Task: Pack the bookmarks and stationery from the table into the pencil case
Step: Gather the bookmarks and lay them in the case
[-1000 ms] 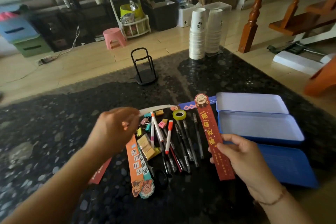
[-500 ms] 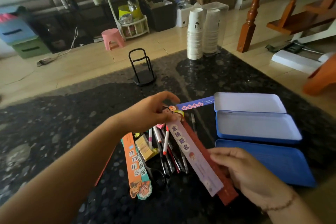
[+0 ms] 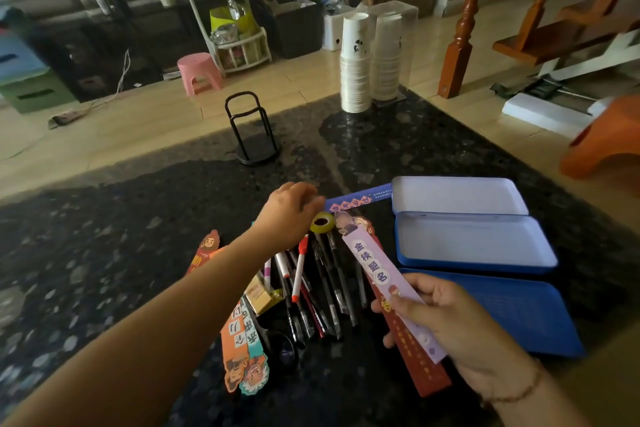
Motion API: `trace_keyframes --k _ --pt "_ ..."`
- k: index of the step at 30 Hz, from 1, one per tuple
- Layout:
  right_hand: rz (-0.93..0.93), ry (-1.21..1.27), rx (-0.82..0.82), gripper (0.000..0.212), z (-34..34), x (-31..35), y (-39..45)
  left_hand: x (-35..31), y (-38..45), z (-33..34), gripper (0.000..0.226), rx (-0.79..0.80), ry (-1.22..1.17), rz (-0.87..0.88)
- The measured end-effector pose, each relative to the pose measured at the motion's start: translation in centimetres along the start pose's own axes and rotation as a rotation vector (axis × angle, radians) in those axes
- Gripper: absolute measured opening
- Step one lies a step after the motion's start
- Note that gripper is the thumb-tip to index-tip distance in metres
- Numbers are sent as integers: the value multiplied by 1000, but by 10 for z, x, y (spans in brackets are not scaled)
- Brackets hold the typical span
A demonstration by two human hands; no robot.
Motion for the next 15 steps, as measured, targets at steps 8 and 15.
trace_keyframes --k 8,15 --pt "52 18 -78 23 -10 2 4 11 31 27 53 94 375 -68" --pt "26 -7 -137 15 -12 5 2 -1 44 25 34 144 334 -142"
Point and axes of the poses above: each hand's wrist, its own y-axis towards the middle knuckle, its own z-axis out of the palm, x = y × z, the point moved 1 cm from there along y, towards the middle knuckle, and after that the axes turned 2 degrees about -z, right-handed, at the moved point
